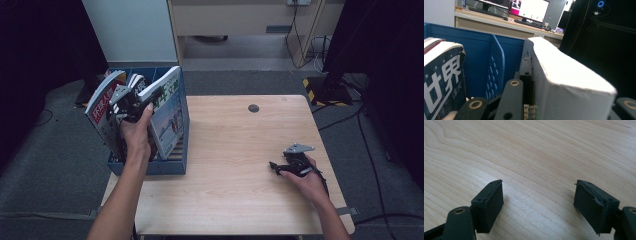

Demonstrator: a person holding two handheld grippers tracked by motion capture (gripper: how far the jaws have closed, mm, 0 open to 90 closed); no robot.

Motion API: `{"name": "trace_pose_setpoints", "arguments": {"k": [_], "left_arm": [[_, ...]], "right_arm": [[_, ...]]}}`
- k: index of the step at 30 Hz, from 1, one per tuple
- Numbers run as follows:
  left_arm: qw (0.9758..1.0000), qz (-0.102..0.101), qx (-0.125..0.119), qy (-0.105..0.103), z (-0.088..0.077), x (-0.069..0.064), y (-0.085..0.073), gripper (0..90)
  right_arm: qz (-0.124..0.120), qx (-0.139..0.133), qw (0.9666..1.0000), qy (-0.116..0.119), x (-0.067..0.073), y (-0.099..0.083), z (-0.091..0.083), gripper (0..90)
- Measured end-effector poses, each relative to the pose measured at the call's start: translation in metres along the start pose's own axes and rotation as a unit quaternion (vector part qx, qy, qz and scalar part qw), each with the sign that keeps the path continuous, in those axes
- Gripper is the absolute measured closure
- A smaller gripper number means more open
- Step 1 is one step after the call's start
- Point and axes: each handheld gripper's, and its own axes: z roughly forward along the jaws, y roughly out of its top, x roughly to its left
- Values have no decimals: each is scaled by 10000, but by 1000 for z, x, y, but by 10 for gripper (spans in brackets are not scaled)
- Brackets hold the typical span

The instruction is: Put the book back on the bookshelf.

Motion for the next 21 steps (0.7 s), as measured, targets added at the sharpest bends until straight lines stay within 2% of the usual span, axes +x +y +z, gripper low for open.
{"name": "trace_pose_setpoints", "arguments": {"k": [17, 21], "left_arm": [[10000, 77, -5, 55, 2, 2, -20, 727], [9999, 88, -17, 61, 2, 2, -20, 727]], "right_arm": [[-22, 6, 10000, 11, 0, 0, 0, 235], [-29, 4, 10000, 9, 0, 0, 0, 235]]}}
